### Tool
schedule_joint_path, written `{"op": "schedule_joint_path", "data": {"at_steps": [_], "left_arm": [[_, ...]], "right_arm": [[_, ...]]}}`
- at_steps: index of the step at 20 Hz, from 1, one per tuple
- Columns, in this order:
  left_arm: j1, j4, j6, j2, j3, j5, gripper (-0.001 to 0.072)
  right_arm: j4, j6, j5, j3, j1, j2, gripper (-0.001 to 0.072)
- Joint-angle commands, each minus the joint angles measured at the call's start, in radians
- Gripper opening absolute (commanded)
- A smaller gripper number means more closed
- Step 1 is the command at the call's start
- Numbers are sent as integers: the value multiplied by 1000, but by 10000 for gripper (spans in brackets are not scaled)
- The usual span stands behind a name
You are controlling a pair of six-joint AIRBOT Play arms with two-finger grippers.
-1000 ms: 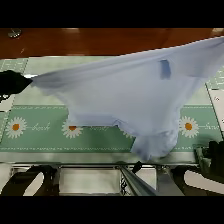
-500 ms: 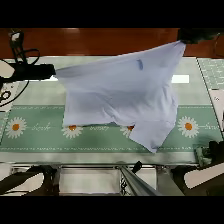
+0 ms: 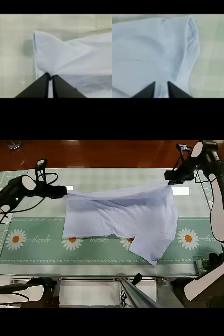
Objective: Fold the shirts.
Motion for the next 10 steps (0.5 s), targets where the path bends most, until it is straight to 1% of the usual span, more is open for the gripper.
{"op": "schedule_joint_path", "data": {"at_steps": [1, 2, 3, 4, 5, 6, 8, 10], "left_arm": [[54, 16, -1, -14, 130, -236, 566], [79, 30, -1, -14, 171, -329, 624], [108, 50, -2, -13, 198, -435, 623], [137, 48, -1, -11, 197, -523, 609], [161, 42, 13, -10, 180, -608, 519], [182, 21, 45, 1, 129, -670, 510], [225, -97, 60, 63, -47, -647, 516], [271, -225, 100, 134, -240, -570, 519]], "right_arm": [[-30, -58, 109, -3, -8, 74, 528], [-71, -84, 160, -3, -9, 108, 551], [-123, -93, 215, -3, -13, 137, 551], [-127, -85, 237, -4, -29, 167, 550], [-130, -85, 257, -4, -47, 187, 549], [-125, -85, 283, -4, -69, 203, 549], [-103, -84, 314, -4, -119, 216, 549], [-27, -85, 326, -4, -169, 217, 549]]}}
